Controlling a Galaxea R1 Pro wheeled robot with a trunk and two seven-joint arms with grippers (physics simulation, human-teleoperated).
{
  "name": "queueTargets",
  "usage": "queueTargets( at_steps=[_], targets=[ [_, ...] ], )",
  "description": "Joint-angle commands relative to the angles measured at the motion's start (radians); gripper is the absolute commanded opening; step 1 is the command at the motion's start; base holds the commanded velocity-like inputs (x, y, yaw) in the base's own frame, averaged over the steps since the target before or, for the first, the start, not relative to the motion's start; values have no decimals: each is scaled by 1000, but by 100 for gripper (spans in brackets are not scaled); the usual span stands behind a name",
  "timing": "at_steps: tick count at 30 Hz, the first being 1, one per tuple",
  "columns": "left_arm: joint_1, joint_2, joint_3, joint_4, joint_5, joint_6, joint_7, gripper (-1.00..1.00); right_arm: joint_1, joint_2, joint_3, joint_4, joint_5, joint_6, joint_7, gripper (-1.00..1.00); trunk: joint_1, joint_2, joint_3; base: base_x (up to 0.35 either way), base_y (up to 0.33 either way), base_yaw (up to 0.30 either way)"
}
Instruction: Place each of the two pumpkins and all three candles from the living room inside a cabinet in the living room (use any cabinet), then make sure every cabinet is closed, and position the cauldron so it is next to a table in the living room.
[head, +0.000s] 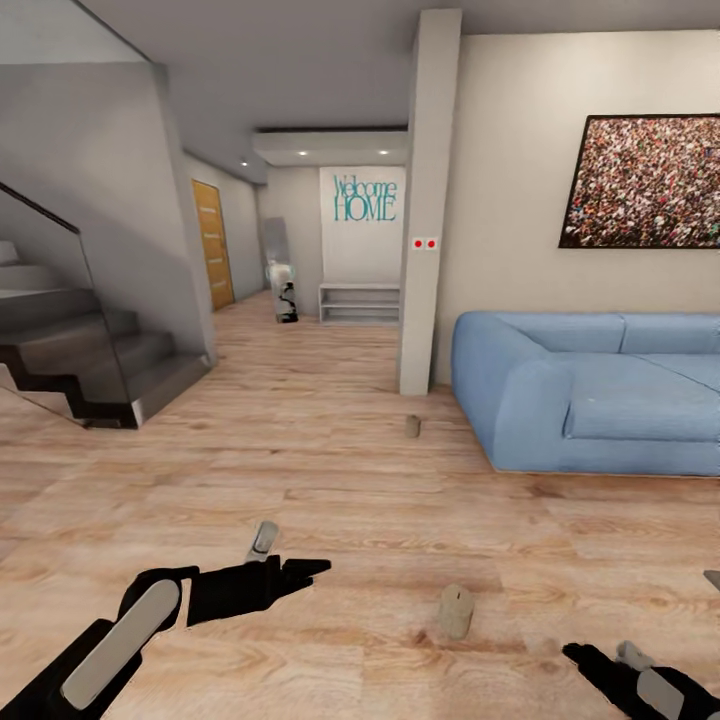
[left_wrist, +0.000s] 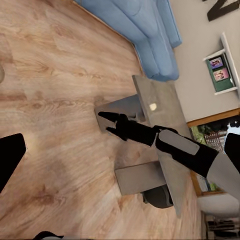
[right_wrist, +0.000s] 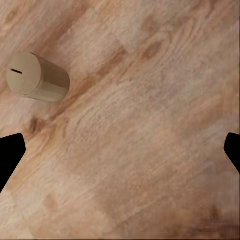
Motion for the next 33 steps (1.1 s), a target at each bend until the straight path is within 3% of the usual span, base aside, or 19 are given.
queueTargets(
  at_steps=[1,2,3,4,7,9,14,20,25,29,33],
  targets=[
    [0,2,14,-2,-6,3,-4,100,-9,2,19,-60,16,4,-107,100,0,0,-1,32,-27,-13],
    [0,3,25,-3,-9,4,-4,100,-16,6,27,-124,32,5,-215,100,0,0,-1,20,-17,-8],
    [0,6,36,-4,-12,6,-6,100,-22,9,34,-221,50,7,-369,100,0,0,-1,10,-9,-4],
    [0,12,40,-4,-13,7,-6,100,-27,10,36,-276,58,8,-460,100,0,0,-1,7,-6,-3],
    [0,25,45,-4,-14,9,-7,100,-59,13,40,-357,70,25,-599,100,0,0,-1,4,-3,-1],
    [0,30,47,-4,-14,10,-7,100,-99,33,42,-384,75,77,-645,100,0,0,-1,1,-1,0],
    [0,31,48,-3,-14,10,-6,100,-160,91,43,-391,76,140,-669,100,0,0,-1,0,0,0],
    [0,25,45,-1,-15,10,-6,100,-189,130,44,-377,75,159,-674,100,0,0,-1,0,0,0],
    [0,23,43,1,-14,11,-6,100,-212,212,46,-334,91,167,-669,100,0,0,-1,0,0,0],
    [0,23,43,2,-14,12,-6,100,-219,230,48,-329,159,209,-660,100,0,0,-1,0,0,0],
    [0,21,46,1,-14,12,-6,100,-220,233,48,-328,187,248,-609,100,0,0,-1,0,0,0]
  ],
)
